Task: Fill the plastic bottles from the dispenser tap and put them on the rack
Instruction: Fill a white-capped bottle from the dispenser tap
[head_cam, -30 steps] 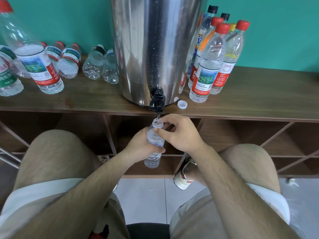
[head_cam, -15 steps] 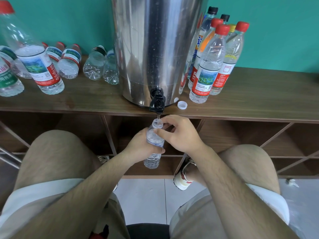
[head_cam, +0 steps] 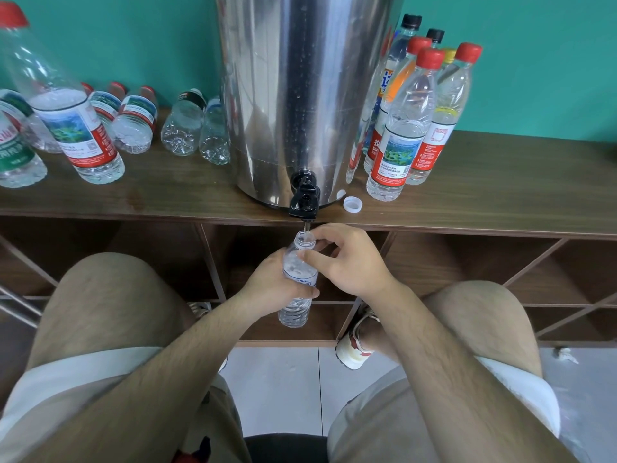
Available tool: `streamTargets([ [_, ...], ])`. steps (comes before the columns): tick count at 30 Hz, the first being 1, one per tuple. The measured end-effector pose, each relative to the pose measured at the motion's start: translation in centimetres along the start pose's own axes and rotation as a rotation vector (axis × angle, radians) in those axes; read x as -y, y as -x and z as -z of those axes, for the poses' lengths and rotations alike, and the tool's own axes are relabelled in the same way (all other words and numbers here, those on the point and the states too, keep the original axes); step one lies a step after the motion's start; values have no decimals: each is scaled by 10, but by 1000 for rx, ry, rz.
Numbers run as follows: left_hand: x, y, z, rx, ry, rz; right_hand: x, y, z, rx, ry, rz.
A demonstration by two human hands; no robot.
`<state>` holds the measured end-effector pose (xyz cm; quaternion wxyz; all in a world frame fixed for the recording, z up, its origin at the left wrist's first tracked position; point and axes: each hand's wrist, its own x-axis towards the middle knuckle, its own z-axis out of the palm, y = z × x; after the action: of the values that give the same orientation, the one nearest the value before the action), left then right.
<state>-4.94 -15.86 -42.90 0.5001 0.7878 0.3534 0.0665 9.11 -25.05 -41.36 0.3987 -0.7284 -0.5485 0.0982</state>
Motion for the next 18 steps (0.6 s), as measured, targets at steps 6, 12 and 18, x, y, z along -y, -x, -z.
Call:
streamTargets([
  [6, -1, 0, 0, 4, 4, -5, -2, 0, -1, 4, 2, 7],
  [12, 0, 0, 1, 10, 11, -21, -2, -1, -2, 1, -2, 3],
  [18, 1, -1, 1, 5, 2, -20, -2, 0, -1, 2, 6, 10],
])
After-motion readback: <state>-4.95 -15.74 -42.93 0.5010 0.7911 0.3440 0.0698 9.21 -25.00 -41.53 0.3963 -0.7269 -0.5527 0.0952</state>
